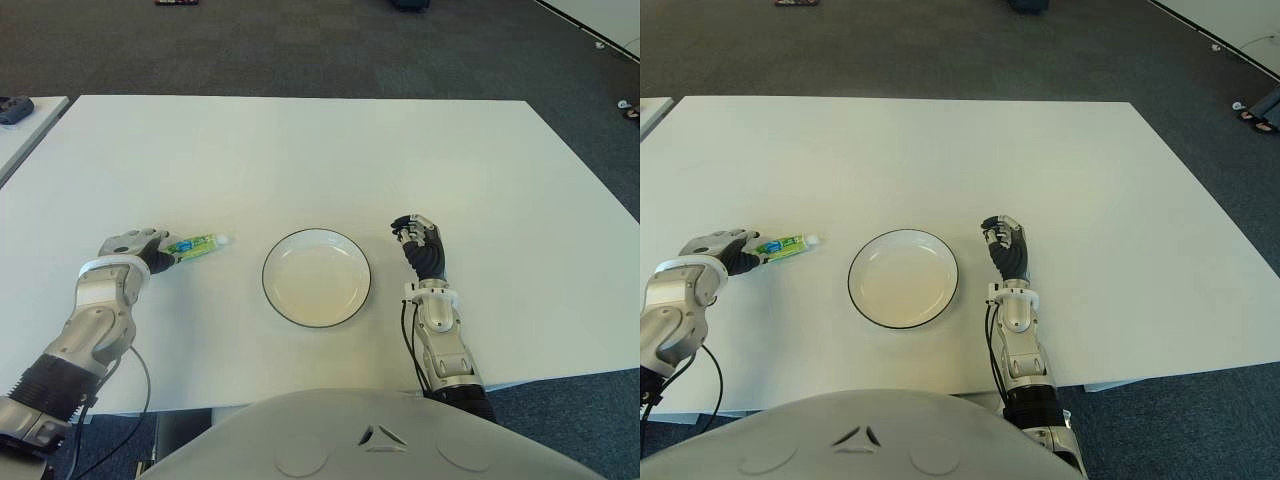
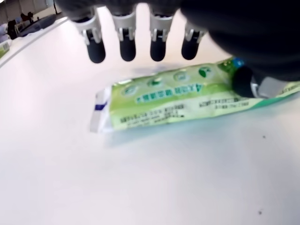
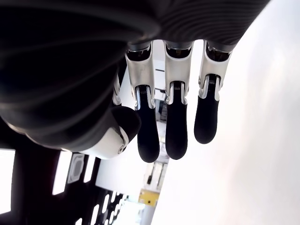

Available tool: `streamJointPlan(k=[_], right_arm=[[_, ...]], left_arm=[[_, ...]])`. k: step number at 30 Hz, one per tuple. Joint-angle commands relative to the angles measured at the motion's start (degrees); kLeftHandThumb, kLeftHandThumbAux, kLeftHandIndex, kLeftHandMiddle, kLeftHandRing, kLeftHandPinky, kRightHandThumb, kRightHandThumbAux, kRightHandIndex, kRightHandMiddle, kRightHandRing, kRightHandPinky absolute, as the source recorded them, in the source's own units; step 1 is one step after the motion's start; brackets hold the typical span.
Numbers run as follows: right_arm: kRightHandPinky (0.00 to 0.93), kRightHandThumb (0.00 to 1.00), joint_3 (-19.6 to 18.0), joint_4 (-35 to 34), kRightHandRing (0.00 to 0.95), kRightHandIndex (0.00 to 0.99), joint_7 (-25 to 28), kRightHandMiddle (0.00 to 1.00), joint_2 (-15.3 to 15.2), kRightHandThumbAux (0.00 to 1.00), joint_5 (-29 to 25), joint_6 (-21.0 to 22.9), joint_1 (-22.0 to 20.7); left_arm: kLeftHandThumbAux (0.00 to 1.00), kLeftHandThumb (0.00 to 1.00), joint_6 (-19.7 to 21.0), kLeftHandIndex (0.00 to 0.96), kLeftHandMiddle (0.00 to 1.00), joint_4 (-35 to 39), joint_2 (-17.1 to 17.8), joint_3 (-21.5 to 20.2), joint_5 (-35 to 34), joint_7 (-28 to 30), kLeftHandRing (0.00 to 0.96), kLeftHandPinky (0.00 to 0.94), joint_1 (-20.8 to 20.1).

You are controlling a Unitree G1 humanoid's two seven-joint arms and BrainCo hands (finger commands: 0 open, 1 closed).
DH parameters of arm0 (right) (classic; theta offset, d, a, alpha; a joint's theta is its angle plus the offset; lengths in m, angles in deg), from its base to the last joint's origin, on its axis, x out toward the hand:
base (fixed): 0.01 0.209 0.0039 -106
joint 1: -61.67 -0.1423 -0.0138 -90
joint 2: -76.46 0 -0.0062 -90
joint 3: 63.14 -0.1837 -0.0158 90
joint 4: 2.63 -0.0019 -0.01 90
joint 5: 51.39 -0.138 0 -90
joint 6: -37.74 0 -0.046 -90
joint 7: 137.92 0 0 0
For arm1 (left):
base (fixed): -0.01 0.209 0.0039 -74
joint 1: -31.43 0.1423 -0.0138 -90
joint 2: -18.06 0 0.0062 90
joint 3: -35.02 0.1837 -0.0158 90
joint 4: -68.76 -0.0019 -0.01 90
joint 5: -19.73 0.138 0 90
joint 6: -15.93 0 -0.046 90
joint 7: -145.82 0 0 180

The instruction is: Put the toothpaste on the table into the plate.

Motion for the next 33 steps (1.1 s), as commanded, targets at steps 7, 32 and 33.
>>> streamJointPlan(k=[7, 32, 33], right_arm=[[0.457, 0.714, -0.7, -0.5, 0.456, 0.423, 0.2, 0.476, 0.2, 0.732, -0.7, -0.6, 0.8], [0.465, 0.712, -1.1, -0.9, 0.461, 0.423, 0.4, 0.478, -0.5, 0.732, -0.2, -1.3, 2.0], [0.466, 0.712, -1.1, -0.8, 0.461, 0.423, 0.5, 0.478, -0.5, 0.732, -0.3, -1.4, 2.1]], left_arm=[[0.275, 0.56, -0.3, 0.0, 0.0, -2.4, -3.3, 0.7, 0.9, -3.7, 0.0, 0.0, 0.4], [0.195, 0.531, -29.6, 0.0, 0.0, -9.4, -4.3, 0.1, -5.6, -28.2, 0.0, 0.03, 4.5], [0.195, 0.529, -30.8, 0.0, 0.0, -9.3, -4.3, 0.4, -5.2, -29.4, 0.0, 0.033, 5.1]])
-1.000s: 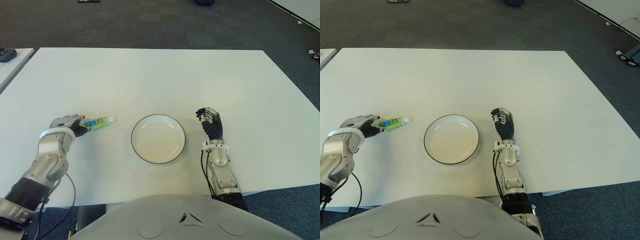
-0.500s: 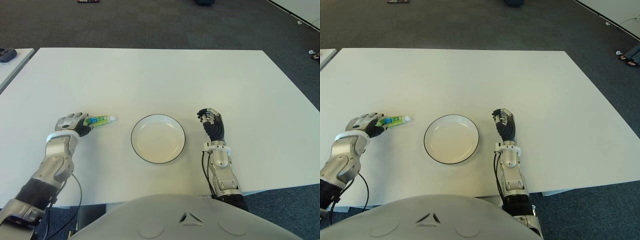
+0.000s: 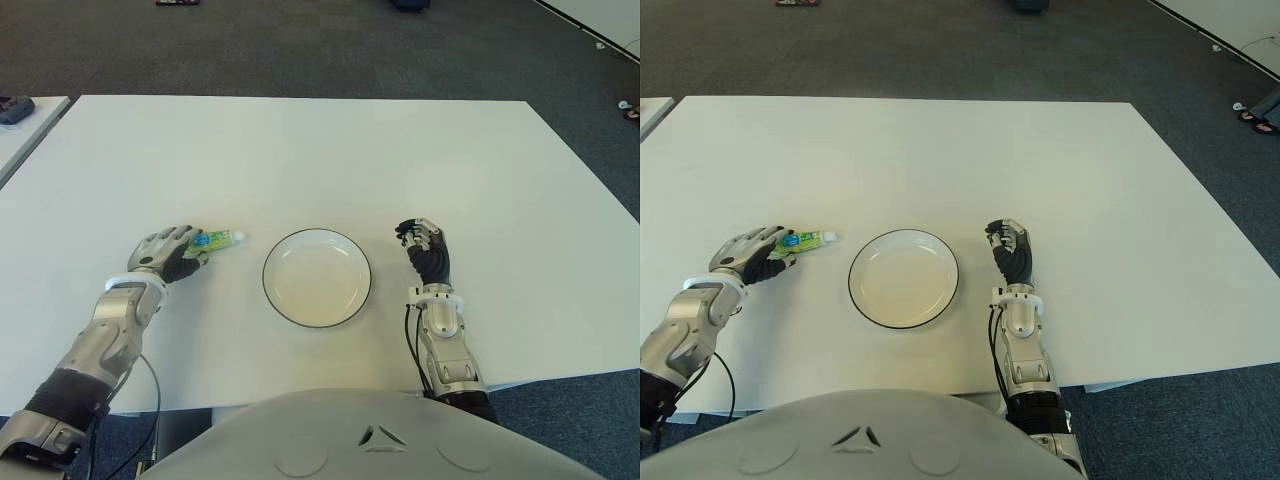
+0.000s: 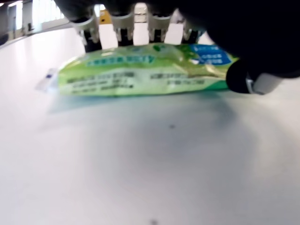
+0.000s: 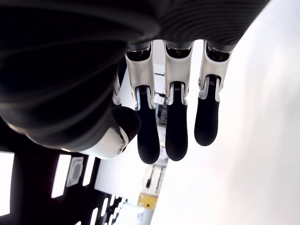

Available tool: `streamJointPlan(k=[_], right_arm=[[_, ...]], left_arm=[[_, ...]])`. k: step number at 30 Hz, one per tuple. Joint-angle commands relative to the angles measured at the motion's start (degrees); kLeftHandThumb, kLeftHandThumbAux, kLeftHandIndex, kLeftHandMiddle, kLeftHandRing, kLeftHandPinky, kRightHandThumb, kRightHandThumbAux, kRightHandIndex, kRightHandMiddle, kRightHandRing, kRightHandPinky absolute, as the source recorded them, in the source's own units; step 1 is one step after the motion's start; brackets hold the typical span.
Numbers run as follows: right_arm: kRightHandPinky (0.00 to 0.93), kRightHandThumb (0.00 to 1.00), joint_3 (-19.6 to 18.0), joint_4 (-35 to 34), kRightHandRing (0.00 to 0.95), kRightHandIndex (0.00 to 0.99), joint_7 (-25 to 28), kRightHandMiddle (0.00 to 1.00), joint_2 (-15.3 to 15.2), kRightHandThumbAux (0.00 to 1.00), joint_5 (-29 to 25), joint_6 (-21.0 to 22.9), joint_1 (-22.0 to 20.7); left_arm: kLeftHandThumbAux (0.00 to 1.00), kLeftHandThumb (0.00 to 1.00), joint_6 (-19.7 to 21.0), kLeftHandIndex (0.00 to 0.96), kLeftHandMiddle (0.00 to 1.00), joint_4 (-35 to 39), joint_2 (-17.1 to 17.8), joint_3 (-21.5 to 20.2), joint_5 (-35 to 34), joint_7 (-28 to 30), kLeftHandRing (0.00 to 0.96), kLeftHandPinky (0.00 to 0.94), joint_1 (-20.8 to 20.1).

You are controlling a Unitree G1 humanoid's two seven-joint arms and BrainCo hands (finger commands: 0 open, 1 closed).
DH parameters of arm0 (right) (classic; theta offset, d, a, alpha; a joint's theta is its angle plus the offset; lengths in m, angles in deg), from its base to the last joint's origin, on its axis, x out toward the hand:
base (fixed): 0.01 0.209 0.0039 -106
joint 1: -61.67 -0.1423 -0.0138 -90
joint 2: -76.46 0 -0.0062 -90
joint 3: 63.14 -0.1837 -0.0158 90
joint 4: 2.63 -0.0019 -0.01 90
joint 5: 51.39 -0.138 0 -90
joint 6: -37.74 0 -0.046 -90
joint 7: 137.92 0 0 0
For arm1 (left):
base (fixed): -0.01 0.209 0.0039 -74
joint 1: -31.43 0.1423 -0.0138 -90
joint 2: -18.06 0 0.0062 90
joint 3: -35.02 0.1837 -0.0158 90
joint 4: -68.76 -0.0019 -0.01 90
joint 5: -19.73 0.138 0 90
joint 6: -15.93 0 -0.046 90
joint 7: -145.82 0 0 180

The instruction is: Put the toothpaste on the table into the plate.

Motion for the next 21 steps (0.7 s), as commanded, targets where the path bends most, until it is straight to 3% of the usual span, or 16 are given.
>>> streamJointPlan(k=[1, 13, 21], right_arm=[[0.469, 0.712, -0.4, 0.0, 0.464, 0.423, 0.3, 0.48, -0.3, 0.732, -0.3, -0.6, 0.3], [0.462, 0.712, -0.8, 0.5, 0.468, 0.422, 0.7, 0.482, -0.4, 0.731, -0.6, -0.9, 0.4], [0.455, 0.712, -1.1, 0.8, 0.464, 0.422, 1.1, 0.48, -0.5, 0.731, -0.9, -1.5, 0.5]], left_arm=[[0.196, 0.526, -6.3, 0.0, 0.0, -0.7, 0.2, 1.9, 1.2, -5.4, 0.0, 0.035, 2.2], [0.242, 0.501, -14.7, 0.0, 0.016, -4.5, 0.9, 3.8, 2.5, -8.5, 0.0, 0.049, 3.3], [0.287, 0.526, -17.4, 0.0, 0.029, -12.1, 0.2, 5.7, 2.7, -9.6, 0.0, 0.058, 0.7]])
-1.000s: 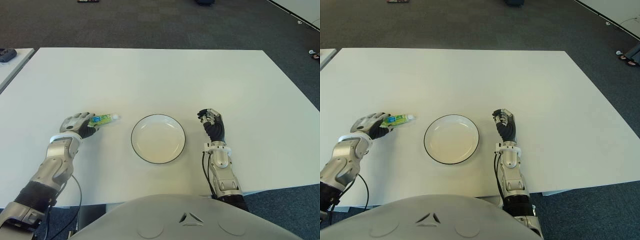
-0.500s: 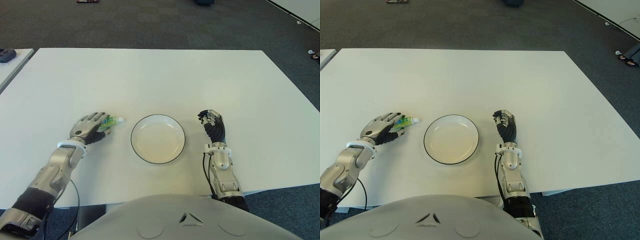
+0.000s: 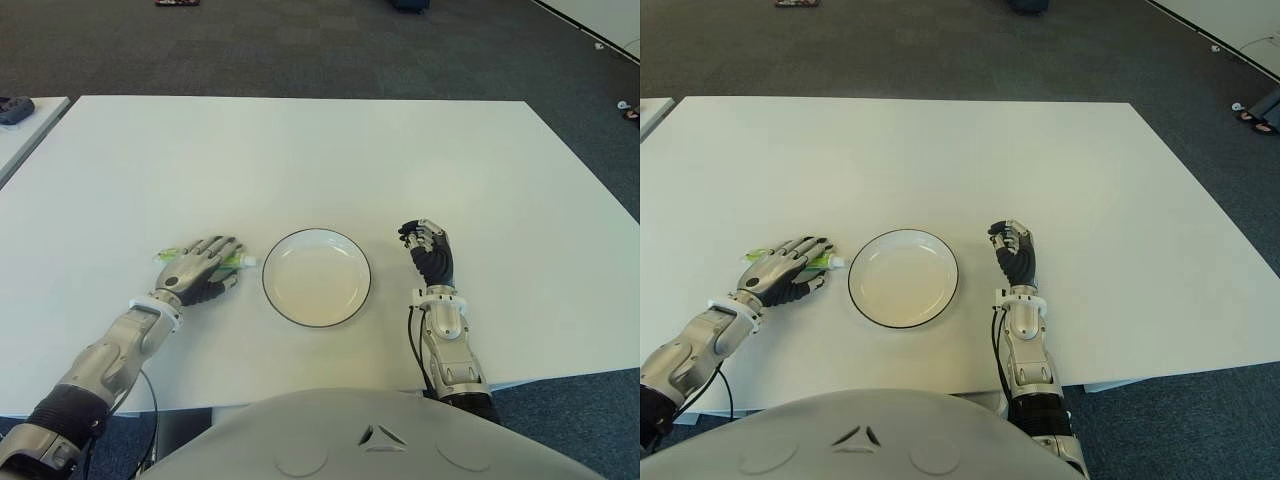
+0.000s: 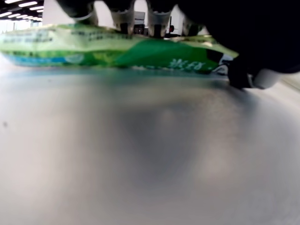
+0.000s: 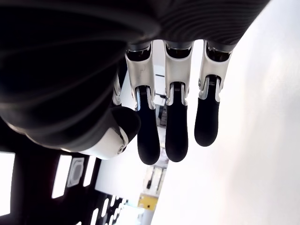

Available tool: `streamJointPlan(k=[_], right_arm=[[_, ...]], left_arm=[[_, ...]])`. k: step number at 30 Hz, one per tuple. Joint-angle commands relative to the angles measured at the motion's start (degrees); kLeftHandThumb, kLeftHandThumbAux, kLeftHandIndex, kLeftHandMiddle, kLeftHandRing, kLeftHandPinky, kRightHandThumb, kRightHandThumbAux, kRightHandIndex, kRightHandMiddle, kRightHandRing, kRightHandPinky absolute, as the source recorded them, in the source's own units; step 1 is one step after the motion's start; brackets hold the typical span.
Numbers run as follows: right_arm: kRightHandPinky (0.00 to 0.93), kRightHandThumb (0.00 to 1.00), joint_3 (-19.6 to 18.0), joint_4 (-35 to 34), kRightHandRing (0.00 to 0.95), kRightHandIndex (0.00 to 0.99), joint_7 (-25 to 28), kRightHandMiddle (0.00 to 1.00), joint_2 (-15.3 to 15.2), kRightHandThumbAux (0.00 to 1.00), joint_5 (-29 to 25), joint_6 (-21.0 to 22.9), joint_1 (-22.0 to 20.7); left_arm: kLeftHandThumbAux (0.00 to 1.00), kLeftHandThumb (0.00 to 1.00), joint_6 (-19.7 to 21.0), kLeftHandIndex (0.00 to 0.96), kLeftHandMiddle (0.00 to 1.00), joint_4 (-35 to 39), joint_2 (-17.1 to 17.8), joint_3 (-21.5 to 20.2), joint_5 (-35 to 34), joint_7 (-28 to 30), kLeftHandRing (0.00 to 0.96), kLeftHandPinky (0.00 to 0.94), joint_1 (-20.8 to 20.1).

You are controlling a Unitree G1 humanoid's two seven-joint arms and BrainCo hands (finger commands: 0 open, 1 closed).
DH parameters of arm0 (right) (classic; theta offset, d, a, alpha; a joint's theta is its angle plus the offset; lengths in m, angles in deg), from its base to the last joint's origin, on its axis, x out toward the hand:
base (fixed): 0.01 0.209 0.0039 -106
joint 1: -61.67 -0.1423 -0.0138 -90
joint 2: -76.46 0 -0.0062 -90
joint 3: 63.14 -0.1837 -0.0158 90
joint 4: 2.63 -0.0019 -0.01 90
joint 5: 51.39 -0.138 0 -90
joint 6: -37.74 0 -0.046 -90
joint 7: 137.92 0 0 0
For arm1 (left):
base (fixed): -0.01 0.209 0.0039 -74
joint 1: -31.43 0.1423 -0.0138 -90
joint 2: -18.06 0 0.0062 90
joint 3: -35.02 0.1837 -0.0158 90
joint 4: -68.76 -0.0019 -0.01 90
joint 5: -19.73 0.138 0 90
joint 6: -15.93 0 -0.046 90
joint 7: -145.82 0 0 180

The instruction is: Put the toothpaste on the table into the plate.

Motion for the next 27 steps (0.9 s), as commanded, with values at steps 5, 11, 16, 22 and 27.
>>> streamJointPlan(k=[5, 11, 16, 22, 27], right_arm=[[0.454, 0.712, -0.3, 0.7, 0.462, 0.422, 0.3, 0.48, -0.1, 0.731, -0.3, -0.8, 0.2], [0.443, 0.712, -0.4, 0.6, 0.456, 0.423, 0.2, 0.479, -0.1, 0.731, -0.2, -0.9, 0.3], [0.438, 0.712, -0.6, 0.2, 0.453, 0.423, 0.1, 0.48, -0.2, 0.731, -0.1, -0.8, 0.6], [0.442, 0.711, -0.7, 0.1, 0.454, 0.424, -0.2, 0.486, -0.3, 0.731, 0.3, -1.0, 0.8], [0.438, 0.712, -0.7, 0.2, 0.454, 0.423, -0.4, 0.487, -0.4, 0.731, 0.5, -1.2, 0.8]], left_arm=[[0.299, 0.537, 0.1, 0.0, 0.032, -8.7, -0.8, 3.5, 2.3, 1.8, 0.0, 0.062, -2.8], [0.298, 0.546, 1.4, 0.0, 0.035, -15.4, -1.7, 6.1, 3.7, 0.6, 0.002, 0.067, -6.2], [0.298, 0.552, 1.6, 0.0, 0.035, -17.7, -1.6, 7.6, 3.6, -0.1, 0.003, 0.069, -7.5], [0.301, 0.557, 2.1, 0.0, 0.041, -18.4, -1.0, 8.7, 4.0, 0.2, 0.007, 0.071, -8.5], [0.305, 0.557, 2.2, 0.0, 0.052, -18.3, -0.5, 9.2, 4.1, -0.2, 0.016, 0.079, -8.8]])
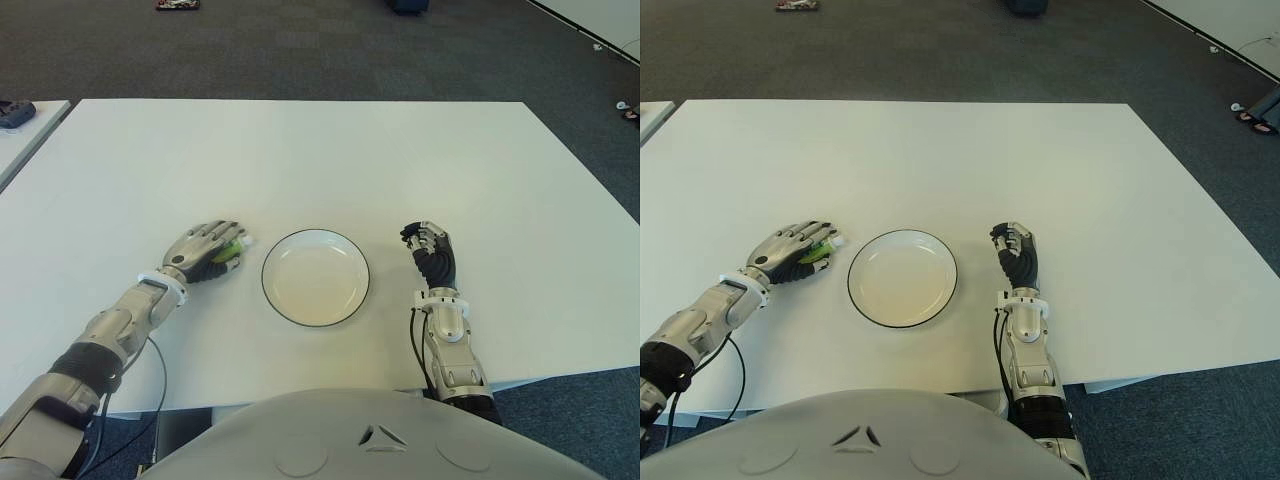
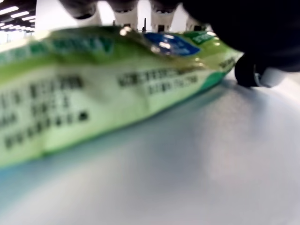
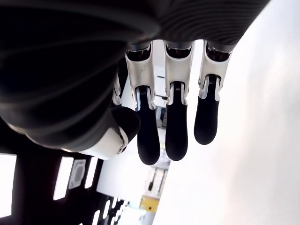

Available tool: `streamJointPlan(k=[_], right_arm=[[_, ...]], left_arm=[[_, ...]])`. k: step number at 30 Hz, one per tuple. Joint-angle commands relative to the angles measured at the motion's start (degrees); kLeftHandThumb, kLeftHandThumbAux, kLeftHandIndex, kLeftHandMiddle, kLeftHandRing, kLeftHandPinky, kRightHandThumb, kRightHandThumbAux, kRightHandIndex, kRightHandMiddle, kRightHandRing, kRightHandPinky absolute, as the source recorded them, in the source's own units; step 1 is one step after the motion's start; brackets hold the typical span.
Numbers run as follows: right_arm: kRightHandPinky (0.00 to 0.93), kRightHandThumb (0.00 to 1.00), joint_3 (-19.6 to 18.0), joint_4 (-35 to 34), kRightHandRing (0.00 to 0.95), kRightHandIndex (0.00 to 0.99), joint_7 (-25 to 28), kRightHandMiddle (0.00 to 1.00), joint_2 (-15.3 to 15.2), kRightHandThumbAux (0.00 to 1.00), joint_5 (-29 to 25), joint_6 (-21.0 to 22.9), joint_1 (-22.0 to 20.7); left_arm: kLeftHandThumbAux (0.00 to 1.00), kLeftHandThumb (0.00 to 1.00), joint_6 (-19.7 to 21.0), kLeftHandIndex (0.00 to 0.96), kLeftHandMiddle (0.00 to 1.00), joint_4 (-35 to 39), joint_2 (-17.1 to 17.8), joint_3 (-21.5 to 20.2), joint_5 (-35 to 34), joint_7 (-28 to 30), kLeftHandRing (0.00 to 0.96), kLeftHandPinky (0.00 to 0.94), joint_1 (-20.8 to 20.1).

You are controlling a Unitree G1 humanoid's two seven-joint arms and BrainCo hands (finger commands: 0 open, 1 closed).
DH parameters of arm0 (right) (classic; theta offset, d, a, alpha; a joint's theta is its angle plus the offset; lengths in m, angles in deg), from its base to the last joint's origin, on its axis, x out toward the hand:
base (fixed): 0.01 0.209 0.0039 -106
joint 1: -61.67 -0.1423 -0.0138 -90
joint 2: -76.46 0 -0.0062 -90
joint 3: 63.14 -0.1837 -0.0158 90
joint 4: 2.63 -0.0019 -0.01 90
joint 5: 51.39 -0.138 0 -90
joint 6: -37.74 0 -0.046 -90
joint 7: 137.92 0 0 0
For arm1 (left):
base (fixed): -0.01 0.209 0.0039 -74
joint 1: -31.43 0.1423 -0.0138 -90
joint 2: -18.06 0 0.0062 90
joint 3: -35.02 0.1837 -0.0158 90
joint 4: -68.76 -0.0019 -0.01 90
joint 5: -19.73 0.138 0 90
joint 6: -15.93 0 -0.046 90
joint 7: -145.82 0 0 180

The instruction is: Put the toothpaste on the table into the plate.

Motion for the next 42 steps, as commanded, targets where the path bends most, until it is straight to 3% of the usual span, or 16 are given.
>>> streamJointPlan(k=[1, 5, 10, 15, 23, 24, 26, 29, 36, 42], right_arm=[[0.435, 0.712, -0.3, 0.1, 0.453, 0.423, -0.3, 0.487, -0.1, 0.731, 0.2, -0.6, 0.1], [0.428, 0.713, -0.3, -0.1, 0.448, 0.422, -0.5, 0.484, -0.1, 0.731, 0.4, -0.3, 0.3], [0.438, 0.713, -0.2, -0.3, 0.451, 0.422, -0.7, 0.485, -0.1, 0.731, 0.5, -0.1, 0.4], [0.438, 0.712, -0.2, -0.4, 0.454, 0.423, -0.9, 0.487, -0.2, 0.731, 0.6, -0.1, 0.5], [0.435, 0.711, -0.4, -0.3, 0.452, 0.423, -0.8, 0.485, -0.3, 0.731, 0.2, -0.2, 0.5], [0.435, 0.711, -0.4, -0.3, 0.451, 0.423, -0.8, 0.486, -0.3, 0.731, 0.2, -0.2, 0.4], [0.434, 0.711, -0.4, -0.4, 0.451, 0.423, -0.7, 0.486, -0.3, 0.731, 0.1, -0.2, 0.5], [0.436, 0.711, -0.5, -0.4, 0.452, 0.423, -0.7, 0.488, -0.3, 0.731, 0.0, -0.3, 0.5], [0.439, 0.71, -0.7, 0.0, 0.455, 0.422, -0.7, 0.486, -0.3, 0.731, -0.3, -0.6, 0.2], [0.443, 0.709, -0.8, 0.1, 0.455, 0.422, -0.5, 0.484, -0.3, 0.732, -0.5, -0.8, 0.1]], left_arm=[[0.31, 0.558, 3.1, 0.0, 0.058, -4.6, 0.6, 3.3, 3.8, 2.4, 0.022, 0.086, 2.7], [0.33, 0.582, 3.5, 0.008, 0.088, -5.3, 1.5, 4.4, 5.0, 2.8, 0.06, 0.134, 1.6], [0.363, 0.667, 3.3, 0.126, 0.149, -6.2, 1.9, 5.0, 5.3, 2.4, 0.141, 0.231, 0.7], [0.392, 0.733, 3.8, 0.308, 0.344, -5.8, 3.3, 5.7, 7.2, 1.9, 0.34, 0.388, -0.1], [0.437, 0.784, 4.4, 0.442, 0.544, -5.0, 3.9, 5.5, 6.9, 3.7, 0.55, 0.557, -0.4], [0.519, 0.805, 4.3, 0.423, 0.545, -5.0, 4.0, 5.5, 6.8, 3.8, 0.588, 0.593, -0.5], [0.589, 0.825, 3.9, 0.409, 0.551, -5.1, 4.1, 5.4, 6.5, 3.8, 0.644, 0.653, -0.6], [0.638, 0.842, 3.1, 0.405, 0.558, -5.5, 4.1, 5.1, 6.0, 2.7, 0.718, 0.746, -0.7], [0.663, 0.85, 0.1, 0.403, 0.556, -9.9, 3.1, 3.9, 3.8, -1.9, 0.81, 0.848, -1.2], [0.668, 0.85, -1.6, 0.399, 0.552, -11.0, 2.8, 2.9, 1.0, -2.2, 0.841, 0.86, -1.7]])
